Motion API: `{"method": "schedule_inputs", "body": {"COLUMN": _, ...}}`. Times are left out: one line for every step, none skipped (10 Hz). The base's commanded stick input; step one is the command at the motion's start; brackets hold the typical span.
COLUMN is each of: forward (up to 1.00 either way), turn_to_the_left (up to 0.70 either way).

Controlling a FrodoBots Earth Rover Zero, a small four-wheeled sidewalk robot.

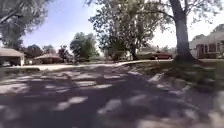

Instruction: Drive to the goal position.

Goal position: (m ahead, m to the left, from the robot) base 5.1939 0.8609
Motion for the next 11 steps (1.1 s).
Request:
{"method": "schedule_inputs", "body": {"forward": 0.7, "turn_to_the_left": 0.0}}
{"method": "schedule_inputs", "body": {"forward": 0.7, "turn_to_the_left": 0.0}}
{"method": "schedule_inputs", "body": {"forward": 0.7, "turn_to_the_left": 0.0}}
{"method": "schedule_inputs", "body": {"forward": 0.7, "turn_to_the_left": 0.0}}
{"method": "schedule_inputs", "body": {"forward": 0.7, "turn_to_the_left": 0.0}}
{"method": "schedule_inputs", "body": {"forward": 0.7, "turn_to_the_left": 0.0}}
{"method": "schedule_inputs", "body": {"forward": 0.7, "turn_to_the_left": 0.0}}
{"method": "schedule_inputs", "body": {"forward": 0.7, "turn_to_the_left": 0.0}}
{"method": "schedule_inputs", "body": {"forward": 0.7, "turn_to_the_left": 0.0}}
{"method": "schedule_inputs", "body": {"forward": 0.7, "turn_to_the_left": 0.0}}
{"method": "schedule_inputs", "body": {"forward": 0.7, "turn_to_the_left": 0.0}}
